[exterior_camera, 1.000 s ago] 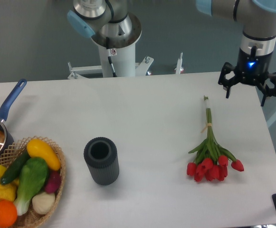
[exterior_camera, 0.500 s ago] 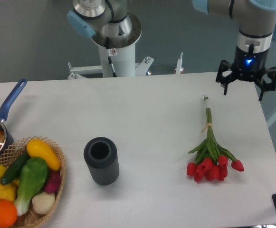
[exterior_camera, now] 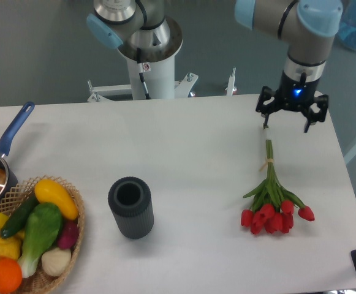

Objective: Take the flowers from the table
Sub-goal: 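Move the open gripper over the stem ends of the red tulips, then lower the open gripper down onto the tulip stems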

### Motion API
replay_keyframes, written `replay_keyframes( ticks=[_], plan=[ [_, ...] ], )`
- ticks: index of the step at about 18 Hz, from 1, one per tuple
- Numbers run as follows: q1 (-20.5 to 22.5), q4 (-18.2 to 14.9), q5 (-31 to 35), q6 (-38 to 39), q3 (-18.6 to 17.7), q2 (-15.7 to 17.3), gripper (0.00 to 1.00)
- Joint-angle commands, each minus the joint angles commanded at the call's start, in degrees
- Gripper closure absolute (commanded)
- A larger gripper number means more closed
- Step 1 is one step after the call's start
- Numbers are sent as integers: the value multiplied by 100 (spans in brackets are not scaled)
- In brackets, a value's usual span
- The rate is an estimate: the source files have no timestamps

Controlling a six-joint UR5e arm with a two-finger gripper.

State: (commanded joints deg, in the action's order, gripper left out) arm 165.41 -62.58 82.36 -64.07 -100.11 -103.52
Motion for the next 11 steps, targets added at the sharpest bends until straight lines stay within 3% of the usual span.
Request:
replay_keyframes(
  ticks=[2, 11],
  plan=[
    [122, 61, -9, 9, 79, -290, 0],
    [176, 114, -351, -61, 211, -827, 0]
  ],
)
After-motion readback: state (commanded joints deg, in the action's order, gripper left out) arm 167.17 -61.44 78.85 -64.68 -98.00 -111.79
